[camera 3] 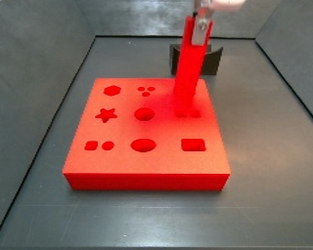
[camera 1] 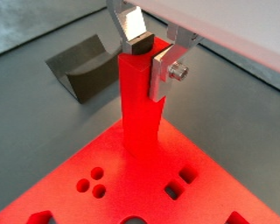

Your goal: Insert the arch object.

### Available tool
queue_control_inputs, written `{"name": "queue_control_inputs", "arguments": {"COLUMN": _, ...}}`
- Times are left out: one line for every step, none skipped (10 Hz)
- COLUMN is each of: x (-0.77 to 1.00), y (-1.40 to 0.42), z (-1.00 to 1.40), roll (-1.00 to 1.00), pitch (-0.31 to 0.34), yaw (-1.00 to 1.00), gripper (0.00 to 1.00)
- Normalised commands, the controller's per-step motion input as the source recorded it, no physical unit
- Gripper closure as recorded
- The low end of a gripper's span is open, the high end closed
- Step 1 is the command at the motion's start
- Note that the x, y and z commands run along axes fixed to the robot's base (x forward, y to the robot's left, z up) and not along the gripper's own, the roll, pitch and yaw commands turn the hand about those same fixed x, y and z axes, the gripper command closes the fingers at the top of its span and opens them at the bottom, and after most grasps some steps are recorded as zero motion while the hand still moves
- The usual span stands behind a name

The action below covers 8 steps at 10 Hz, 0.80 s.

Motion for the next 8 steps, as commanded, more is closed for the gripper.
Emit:
{"name": "queue_control_inputs", "arguments": {"x": 0.0, "y": -0.07, "z": -0.78, "roll": 0.12, "pitch": -0.211, "yaw": -0.07, "gripper": 1.0}}
{"name": "queue_control_inputs", "arguments": {"x": 0.0, "y": -0.16, "z": -0.68, "roll": 0.22, "pitch": -0.181, "yaw": -0.2, "gripper": 1.0}}
{"name": "queue_control_inputs", "arguments": {"x": 0.0, "y": -0.19, "z": -0.69, "roll": 0.23, "pitch": -0.177, "yaw": -0.19, "gripper": 1.0}}
{"name": "queue_control_inputs", "arguments": {"x": -0.04, "y": -0.15, "z": -0.73, "roll": 0.22, "pitch": -0.176, "yaw": -0.13, "gripper": 1.0}}
{"name": "queue_control_inputs", "arguments": {"x": -0.17, "y": -0.08, "z": -0.65, "roll": 0.19, "pitch": -0.157, "yaw": -0.09, "gripper": 1.0}}
{"name": "queue_control_inputs", "arguments": {"x": 0.0, "y": 0.0, "z": -0.04, "roll": 0.0, "pitch": 0.0, "yaw": 0.0, "gripper": 1.0}}
{"name": "queue_control_inputs", "arguments": {"x": 0.0, "y": 0.0, "z": 0.0, "roll": 0.01, "pitch": 0.0, "yaw": 0.0, "gripper": 1.0}}
{"name": "queue_control_inputs", "arguments": {"x": 0.0, "y": 0.0, "z": 0.0, "roll": 0.02, "pitch": 0.0, "yaw": 0.0, "gripper": 1.0}}
